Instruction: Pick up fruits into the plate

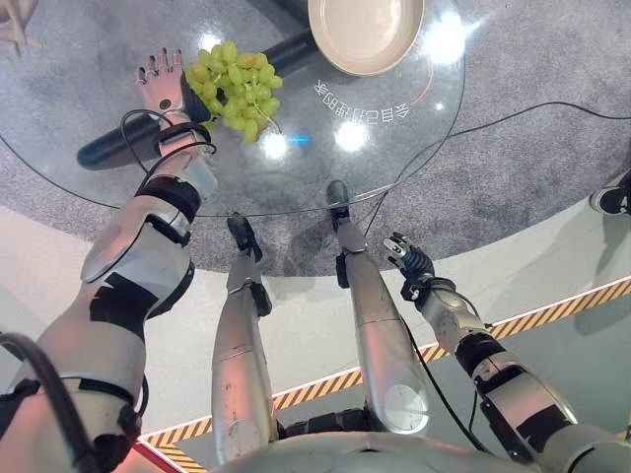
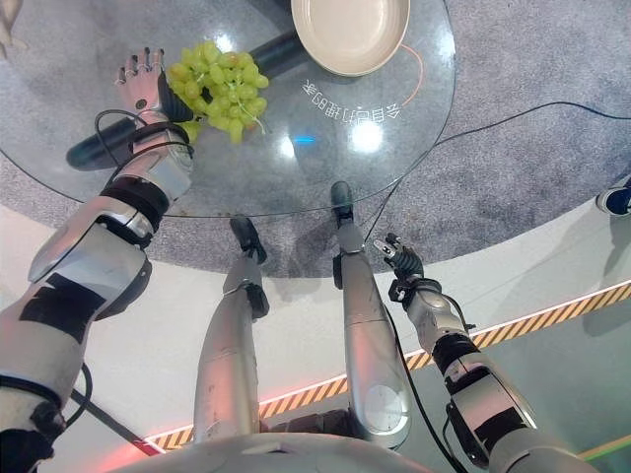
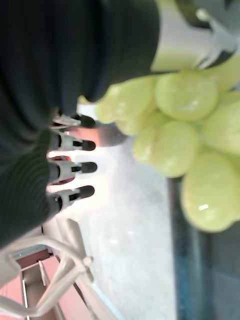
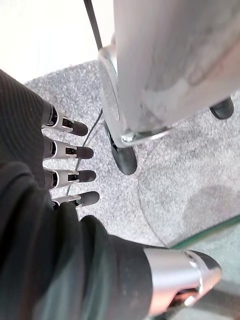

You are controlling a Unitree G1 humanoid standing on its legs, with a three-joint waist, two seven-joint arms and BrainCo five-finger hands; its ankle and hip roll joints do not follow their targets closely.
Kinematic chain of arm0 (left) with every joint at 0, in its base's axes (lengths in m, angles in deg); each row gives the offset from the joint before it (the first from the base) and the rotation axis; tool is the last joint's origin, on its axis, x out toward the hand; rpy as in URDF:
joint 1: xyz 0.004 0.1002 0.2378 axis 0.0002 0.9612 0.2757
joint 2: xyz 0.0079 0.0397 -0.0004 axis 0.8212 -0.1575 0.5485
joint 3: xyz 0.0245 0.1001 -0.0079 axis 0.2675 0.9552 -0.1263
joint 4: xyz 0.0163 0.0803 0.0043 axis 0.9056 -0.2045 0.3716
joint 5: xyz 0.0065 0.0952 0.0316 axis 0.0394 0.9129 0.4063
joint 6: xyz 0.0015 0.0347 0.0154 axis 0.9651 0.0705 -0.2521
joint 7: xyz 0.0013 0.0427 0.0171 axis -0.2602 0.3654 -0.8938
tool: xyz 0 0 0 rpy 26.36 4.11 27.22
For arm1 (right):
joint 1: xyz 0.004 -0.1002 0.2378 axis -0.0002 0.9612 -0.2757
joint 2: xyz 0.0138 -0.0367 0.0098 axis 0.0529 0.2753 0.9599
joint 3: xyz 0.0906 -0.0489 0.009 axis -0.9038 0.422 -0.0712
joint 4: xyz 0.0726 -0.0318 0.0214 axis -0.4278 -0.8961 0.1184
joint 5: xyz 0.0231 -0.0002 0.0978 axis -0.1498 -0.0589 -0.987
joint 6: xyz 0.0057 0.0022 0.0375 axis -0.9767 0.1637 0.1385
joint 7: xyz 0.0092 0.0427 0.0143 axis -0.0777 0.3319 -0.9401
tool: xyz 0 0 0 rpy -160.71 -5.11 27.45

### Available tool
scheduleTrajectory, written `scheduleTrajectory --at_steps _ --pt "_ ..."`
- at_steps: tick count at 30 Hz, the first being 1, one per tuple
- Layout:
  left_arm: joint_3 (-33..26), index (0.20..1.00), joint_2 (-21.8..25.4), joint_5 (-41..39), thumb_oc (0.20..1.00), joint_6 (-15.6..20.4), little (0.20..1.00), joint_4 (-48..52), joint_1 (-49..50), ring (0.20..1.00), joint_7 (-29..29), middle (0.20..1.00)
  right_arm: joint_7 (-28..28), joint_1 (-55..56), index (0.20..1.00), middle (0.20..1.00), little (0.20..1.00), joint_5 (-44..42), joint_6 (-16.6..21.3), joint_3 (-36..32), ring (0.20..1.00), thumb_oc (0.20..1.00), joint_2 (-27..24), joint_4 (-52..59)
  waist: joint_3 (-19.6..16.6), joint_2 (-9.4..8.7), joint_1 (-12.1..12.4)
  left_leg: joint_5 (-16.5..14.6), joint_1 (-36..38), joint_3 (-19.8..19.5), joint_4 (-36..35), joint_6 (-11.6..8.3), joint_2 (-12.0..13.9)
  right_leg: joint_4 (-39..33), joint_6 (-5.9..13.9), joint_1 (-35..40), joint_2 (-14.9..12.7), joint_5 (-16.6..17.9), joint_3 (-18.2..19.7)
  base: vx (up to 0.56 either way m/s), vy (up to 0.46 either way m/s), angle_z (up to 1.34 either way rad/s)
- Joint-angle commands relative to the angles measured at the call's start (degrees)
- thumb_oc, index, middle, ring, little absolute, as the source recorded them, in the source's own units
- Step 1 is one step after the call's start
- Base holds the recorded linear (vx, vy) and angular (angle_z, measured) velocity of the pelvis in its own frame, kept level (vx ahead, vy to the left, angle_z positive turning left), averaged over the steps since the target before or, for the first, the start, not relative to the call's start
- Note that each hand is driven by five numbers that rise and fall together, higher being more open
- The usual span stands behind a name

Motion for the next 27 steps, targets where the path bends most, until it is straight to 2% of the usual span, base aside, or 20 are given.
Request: scheduleTrajectory --at_steps 1,9,10,11,12,27 --pt "-0.97 1.0 2.23 1.45 1.0 -2.16 1.0 -3.29 -2.62 1.0 -2.34 1.0 0.45 4.75 1.0 1.0 1.0 -1.94 1.3 1.64 1.0 1.0 1.62 2.78 -0.51 -2.41 0.2 -7.22 -0.85 0.19 5.98 2.42 -5.25 3.05 -2.81 -0.17 7.27 -2.21 -1.28 0.0 0.0 0.0" --pt "0.78 1.0 1.46 5.69 1.0 -3.58 1.0 -5.09 -3.27 1.0 -2.11 1.0 1.11 4.56 1.0 1.0 1.0 -3.15 1.98 1.92 1.0 1.0 1.93 2.7 -0.51 -2.95 -0.21 -7.48 -1.74 0.08 6.19 2.36 -5.2 3.01 -2.83 -1.11 7.47 -1.98 -1.29 0.0 0.0 0.0" --pt "1.01 0.928 1.42 5.81 0.928 -3.65 0.928 -5.04 -3.26 0.928 -2.05 0.928 1.17 4.57 1.0 1.0 1.0 -3.25 2.1 1.99 1.0 1.0 1.92 2.76 -0.51 -2.97 -0.23 -7.46 -1.84 0.08 6.26 2.36 -5.2 3.04 -2.83 -1.2 7.48 -1.95 -1.29 0.0 0.0 0.0" --pt "1.24 0.542 1.37 6.39 0.542 -3.63 0.542 -4.94 -3.2 0.542 -1.84 0.542 1.15 4.67 1.0 1.0 1.0 -3.38 2.22 2.06 1.0 1.0 1.91 2.97 -0.51 -2.98 -0.24 -7.43 -1.9 0.08 6.2 2.37 -5.24 2.97 -2.84 -1.24 7.51 -1.92 -1.27 0.0 0.0 0.0" --pt "1.64 0.2 1.27 6.88 0.2 -3.37 0.2 -5.09 -3.34 0.2 -1.67 0.2 1.12 4.73 1.0 1.0 1.0 -3.29 2.32 2.03 1.0 1.0 2.05 3.19 -0.51 -3.01 -0.34 -7.41 -1.92 0.11 6.03 2.38 -5.22 2.87 -2.8 -1.31 7.56 -1.85 -1.23 0.0 0.0 0.0" --pt "3.24 0.2 0.02 7.51 0.2 -4.22 0.2 -5.39 -3.38 0.2 -0.68 0.2 0.86 4.51 1.0 1.0 1.0 -4.28 2.96 2.13 1.0 1.0 2.5 3.42 -0.51 -3.0 -0.51 -7.17 -2.3 0.14 5.85 2.24 -5.5 2.31 -2.83 -1.68 7.62 -1.4 -1.2 0.0 -0.001 0.0"
